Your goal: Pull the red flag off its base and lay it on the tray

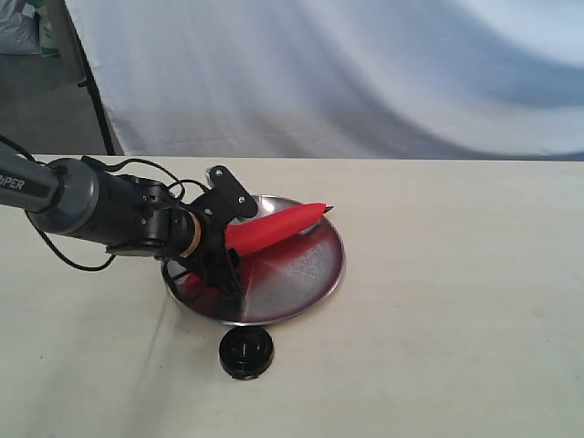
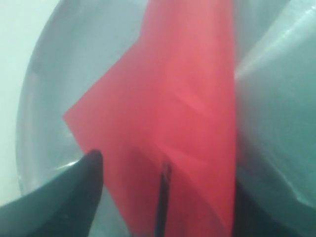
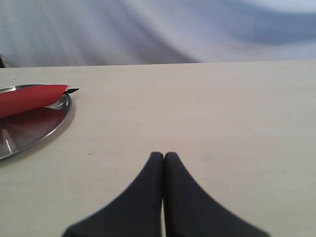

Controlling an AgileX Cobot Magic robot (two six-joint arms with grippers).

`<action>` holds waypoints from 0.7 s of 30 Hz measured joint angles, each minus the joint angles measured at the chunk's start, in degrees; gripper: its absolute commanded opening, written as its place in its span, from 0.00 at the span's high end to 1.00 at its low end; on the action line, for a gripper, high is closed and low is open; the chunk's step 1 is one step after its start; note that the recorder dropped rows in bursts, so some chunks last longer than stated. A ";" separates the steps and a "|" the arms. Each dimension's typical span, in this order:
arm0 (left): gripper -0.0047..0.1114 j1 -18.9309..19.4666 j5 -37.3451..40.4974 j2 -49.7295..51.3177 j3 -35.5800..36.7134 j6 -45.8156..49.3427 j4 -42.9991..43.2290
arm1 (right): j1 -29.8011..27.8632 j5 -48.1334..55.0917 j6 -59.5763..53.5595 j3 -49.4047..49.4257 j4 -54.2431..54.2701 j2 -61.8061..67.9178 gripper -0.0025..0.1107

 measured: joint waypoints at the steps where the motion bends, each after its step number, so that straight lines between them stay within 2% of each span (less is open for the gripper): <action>1: 0.45 0.00 0.92 -0.55 0.00 -0.28 -0.55 | 0.00 0.00 0.00 0.00 0.00 0.00 0.98; 9: 0.46 0.00 14.14 -11.06 0.00 -1.36 -7.53 | 0.00 0.00 0.00 0.00 0.00 0.00 0.98; 15: 0.47 0.00 21.79 -21.34 0.10 -1.36 -17.15 | 0.00 0.00 0.00 0.00 0.00 0.00 0.98; 17: 0.53 0.00 22.79 -24.82 0.81 -0.35 -21.04 | 0.00 0.00 0.00 0.00 0.00 0.00 0.98; 18: 0.60 0.00 22.96 -26.20 1.46 0.46 -23.18 | 0.00 0.00 0.00 0.00 0.00 0.00 0.98; 20: 0.75 0.00 23.10 -29.62 2.99 3.17 -27.31 | 0.00 0.00 0.00 0.00 0.00 0.00 0.98; 21: 0.86 0.00 23.19 -31.34 3.68 4.47 -28.84 | 0.00 0.00 0.00 0.00 0.00 0.00 0.98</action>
